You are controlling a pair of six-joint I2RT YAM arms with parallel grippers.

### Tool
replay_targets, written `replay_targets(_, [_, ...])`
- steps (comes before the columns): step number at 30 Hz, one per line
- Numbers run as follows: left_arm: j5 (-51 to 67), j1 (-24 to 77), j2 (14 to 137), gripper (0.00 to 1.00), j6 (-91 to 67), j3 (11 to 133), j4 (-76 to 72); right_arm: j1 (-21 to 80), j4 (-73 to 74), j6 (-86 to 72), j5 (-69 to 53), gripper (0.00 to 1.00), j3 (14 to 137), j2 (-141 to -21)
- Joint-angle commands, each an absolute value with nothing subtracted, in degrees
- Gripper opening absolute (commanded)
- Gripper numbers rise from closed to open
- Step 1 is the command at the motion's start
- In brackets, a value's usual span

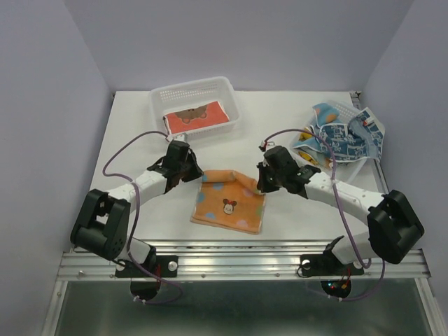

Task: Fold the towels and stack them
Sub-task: Fold the towel

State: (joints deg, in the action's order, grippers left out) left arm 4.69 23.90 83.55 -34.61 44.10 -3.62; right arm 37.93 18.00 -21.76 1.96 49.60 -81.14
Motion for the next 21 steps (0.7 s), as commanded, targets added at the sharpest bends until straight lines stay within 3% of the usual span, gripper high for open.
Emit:
replay_targets(1, [4.57,23.64,77.19,0.0,-36.82,37.99,-4.4,39.81,18.98,-24.78,4.31,0.01,46.51,-77.79])
replay_targets(10, [5.97,23.82,62.69,0.0,-41.04,26.65,-2.9,46.66,17.14,-30.84,0.97,0.01,39.38,-70.85])
replay_targets(21, [6.33,24.08,50.02,0.0,-43.59,23.12,5.62,51.24,18.02,-34.01,-1.3,0.01,36.04,-62.85])
